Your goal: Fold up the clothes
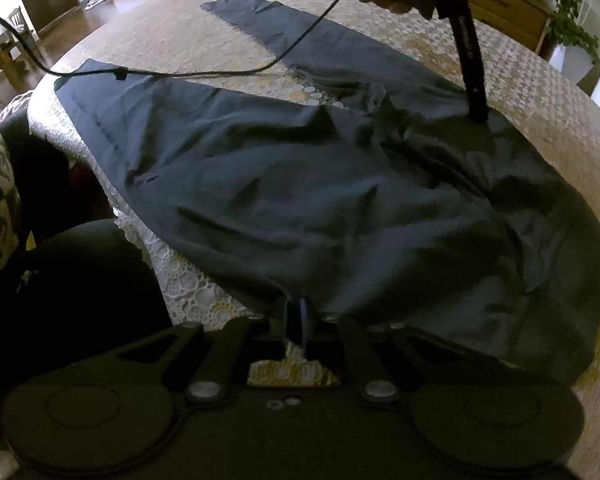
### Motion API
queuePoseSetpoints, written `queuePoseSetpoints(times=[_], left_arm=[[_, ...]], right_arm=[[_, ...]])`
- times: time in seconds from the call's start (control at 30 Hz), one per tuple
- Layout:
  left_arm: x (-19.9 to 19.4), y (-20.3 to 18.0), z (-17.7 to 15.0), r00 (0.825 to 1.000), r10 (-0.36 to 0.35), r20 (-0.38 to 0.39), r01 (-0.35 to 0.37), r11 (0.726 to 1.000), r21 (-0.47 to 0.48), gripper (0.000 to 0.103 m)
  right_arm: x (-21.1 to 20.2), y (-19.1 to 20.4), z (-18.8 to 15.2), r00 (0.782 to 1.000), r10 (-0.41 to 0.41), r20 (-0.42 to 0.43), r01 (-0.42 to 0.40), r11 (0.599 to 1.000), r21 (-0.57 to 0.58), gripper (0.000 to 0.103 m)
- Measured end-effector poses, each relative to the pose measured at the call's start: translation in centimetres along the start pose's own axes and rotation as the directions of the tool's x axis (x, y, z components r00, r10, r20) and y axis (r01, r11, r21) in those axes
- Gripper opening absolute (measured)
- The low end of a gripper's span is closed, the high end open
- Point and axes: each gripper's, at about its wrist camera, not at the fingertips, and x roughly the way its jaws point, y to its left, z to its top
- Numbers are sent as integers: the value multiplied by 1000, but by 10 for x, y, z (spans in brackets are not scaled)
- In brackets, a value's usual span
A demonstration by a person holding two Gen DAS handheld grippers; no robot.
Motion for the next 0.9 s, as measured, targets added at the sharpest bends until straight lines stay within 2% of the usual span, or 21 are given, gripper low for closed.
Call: queuePoseSetpoints(times=[0.1, 0.17, 0.2, 0.23, 0.37, 0.5, 0.53, 0.57, 0.6, 0.67, 0.77, 0.83, 0.87, 0.9], left_arm=[[2, -3, 1, 1000, 30, -5, -30, 997, 70, 61], [1, -5, 1, 999, 51, 4, -52, 994, 101, 39], [0, -7, 0, 998, 60, 15, -61, 992, 112, 11], [-1, -10, -1, 997, 68, 25, -70, 990, 124, 6], [-3, -20, -5, 995, 86, 45, -92, 983, 156, 1], [-5, -21, -6, 987, 141, 72, -151, 976, 159, 0], [-5, -20, -6, 984, 157, 78, -168, 974, 153, 0], [-4, -17, -5, 982, 171, 76, -181, 973, 143, 0], [-3, -16, -5, 980, 182, 77, -191, 972, 137, 0], [-2, -12, -4, 980, 184, 78, -193, 973, 123, 0], [-2, -9, -2, 981, 180, 75, -189, 974, 124, 0], [-2, -7, 0, 985, 160, 65, -167, 979, 119, 0], [-3, -9, 0, 986, 154, 65, -161, 979, 126, 1], [-4, -11, -1, 987, 147, 63, -154, 979, 132, 1]], right_arm=[[0, -1, 0, 1000, 4, 2, -4, 1000, 10, 103], [0, -2, 0, 1000, 7, 5, -7, 1000, 18, 103], [0, -2, -1, 1000, 7, 6, -7, 1000, 18, 103], [1, -2, -1, 1000, 5, 7, -5, 1000, 17, 103], [3, 2, 1, 1000, -15, 13, 15, 1000, 0, 103], [2, 4, 3, 1000, -23, 19, 24, 1000, -19, 103], [2, 4, 2, 1000, -22, 17, 22, 1000, -20, 87], [1, 3, 2, 1000, -19, 14, 19, 1000, -20, 75], [0, 3, 0, 1000, -18, 11, 18, 1000, -18, 65], [-1, 4, -3, 1000, -12, 5, 12, 1000, -10, 52], [-3, 6, -8, 1000, -3, 7, 3, 1000, 4, 54], [-4, 6, -10, 1000, -4, 10, 3, 1000, 19, 62], [-5, 5, -10, 1000, -3, 14, 3, 1000, 27, 61], [-5, 5, -10, 1000, -3, 18, 2, 999, 35, 100]])
